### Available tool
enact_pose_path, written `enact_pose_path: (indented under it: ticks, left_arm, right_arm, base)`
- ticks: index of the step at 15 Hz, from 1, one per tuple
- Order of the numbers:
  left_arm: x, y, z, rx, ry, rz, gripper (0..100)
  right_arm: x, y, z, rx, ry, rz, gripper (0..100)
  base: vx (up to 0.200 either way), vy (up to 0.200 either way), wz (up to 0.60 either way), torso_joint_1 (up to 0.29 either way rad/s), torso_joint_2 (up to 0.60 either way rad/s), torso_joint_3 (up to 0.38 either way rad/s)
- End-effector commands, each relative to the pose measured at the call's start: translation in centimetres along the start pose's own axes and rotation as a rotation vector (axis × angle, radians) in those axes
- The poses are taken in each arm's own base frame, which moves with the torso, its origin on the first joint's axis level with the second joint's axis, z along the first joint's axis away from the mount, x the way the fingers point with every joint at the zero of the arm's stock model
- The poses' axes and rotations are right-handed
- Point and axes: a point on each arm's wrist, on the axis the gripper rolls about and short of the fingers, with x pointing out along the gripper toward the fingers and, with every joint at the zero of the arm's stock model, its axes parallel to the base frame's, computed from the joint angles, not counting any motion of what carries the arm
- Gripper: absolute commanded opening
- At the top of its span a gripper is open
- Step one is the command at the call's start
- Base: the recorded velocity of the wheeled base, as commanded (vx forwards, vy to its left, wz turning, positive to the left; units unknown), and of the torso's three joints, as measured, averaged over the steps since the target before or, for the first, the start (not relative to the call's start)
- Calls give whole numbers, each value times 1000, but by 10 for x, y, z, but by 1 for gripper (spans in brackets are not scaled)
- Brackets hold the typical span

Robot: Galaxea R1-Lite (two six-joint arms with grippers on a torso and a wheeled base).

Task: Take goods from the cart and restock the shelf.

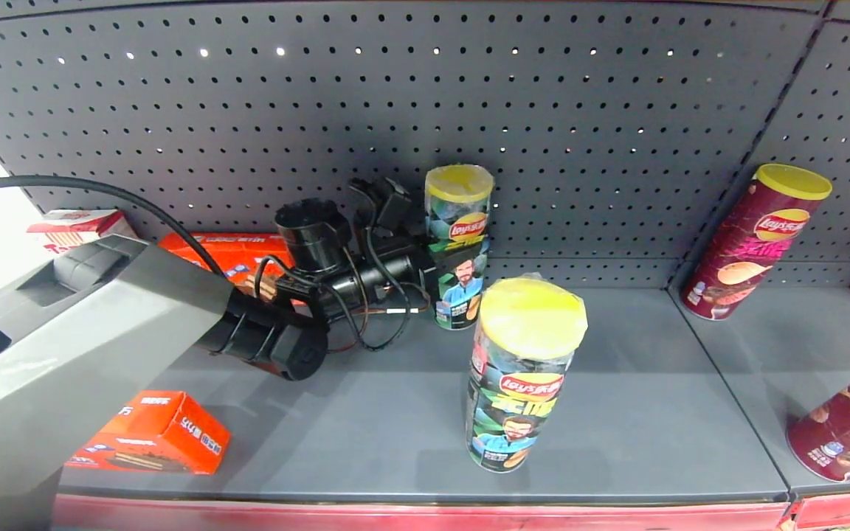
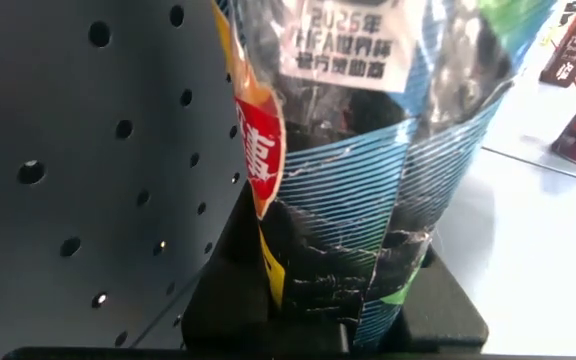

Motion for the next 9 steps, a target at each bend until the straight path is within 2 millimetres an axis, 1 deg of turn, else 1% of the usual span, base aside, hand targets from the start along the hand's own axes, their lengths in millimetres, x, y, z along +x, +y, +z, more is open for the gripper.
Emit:
enact_pose_path:
  ticks: [1,4,5,8,9]
  left_arm:
    - [4,1,-4,1,-3,-3,0]
    - [7,1,-6,2,-3,-8,0]
    - [6,2,-5,3,-4,-6,100]
    - [3,2,-7,-6,8,-2,100]
    - [1,2,-5,-10,13,3,100]
  right_arm:
    - [0,0,0,0,2,0,100]
    - [0,0,0,0,1,0,100]
    - [0,0,0,0,2,0,100]
    - [0,0,0,0,2,0,100]
    - [0,0,0,0,1,0,100]
  base:
    - [0,0,0,0,0,0]
    - [0,0,0,0,0,0]
    - [0,0,0,0,0,0]
    - [0,0,0,0,0,0]
    - [0,0,0,0,0,0]
